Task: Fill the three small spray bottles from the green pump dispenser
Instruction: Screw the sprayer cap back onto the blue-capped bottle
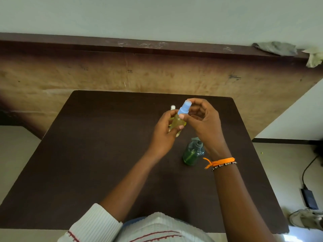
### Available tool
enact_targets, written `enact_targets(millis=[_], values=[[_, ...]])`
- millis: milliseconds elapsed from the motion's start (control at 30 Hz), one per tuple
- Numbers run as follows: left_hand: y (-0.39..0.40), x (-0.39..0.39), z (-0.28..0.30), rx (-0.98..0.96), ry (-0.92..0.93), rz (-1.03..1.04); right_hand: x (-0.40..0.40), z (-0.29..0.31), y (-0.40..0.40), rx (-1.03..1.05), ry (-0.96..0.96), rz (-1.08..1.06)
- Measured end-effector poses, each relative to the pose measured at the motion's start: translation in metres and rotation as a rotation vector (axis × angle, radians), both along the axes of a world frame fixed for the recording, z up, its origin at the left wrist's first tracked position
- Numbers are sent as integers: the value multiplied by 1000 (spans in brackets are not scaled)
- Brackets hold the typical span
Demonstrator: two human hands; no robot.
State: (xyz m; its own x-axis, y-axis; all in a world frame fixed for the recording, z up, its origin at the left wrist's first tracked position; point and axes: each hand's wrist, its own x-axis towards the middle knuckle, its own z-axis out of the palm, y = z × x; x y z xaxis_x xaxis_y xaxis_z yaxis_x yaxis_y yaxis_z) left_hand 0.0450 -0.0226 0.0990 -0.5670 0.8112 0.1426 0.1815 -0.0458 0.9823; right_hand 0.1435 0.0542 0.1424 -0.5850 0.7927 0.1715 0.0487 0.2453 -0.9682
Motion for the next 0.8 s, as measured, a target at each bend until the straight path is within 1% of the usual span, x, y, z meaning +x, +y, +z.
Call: enact_targets(millis=[100, 233, 333, 500, 667, 800], values=[[1, 2, 1, 19, -7, -5, 0, -2, 0, -2, -46, 13], [1, 1, 2, 18, -24, 13, 1, -2, 1, -45, -30, 76], [0, 0, 2, 14, -28, 9, 0, 2, 1, -45, -16, 46], [1, 1, 4, 44, -27, -38, -4, -1, -2, 16, -7, -22], [1, -3, 4, 49, -30, -20, 0, -3, 0, -10, 8, 76], [1, -2, 6, 46, -27, -31, 0, -1, 2, -16, 29, 56]])
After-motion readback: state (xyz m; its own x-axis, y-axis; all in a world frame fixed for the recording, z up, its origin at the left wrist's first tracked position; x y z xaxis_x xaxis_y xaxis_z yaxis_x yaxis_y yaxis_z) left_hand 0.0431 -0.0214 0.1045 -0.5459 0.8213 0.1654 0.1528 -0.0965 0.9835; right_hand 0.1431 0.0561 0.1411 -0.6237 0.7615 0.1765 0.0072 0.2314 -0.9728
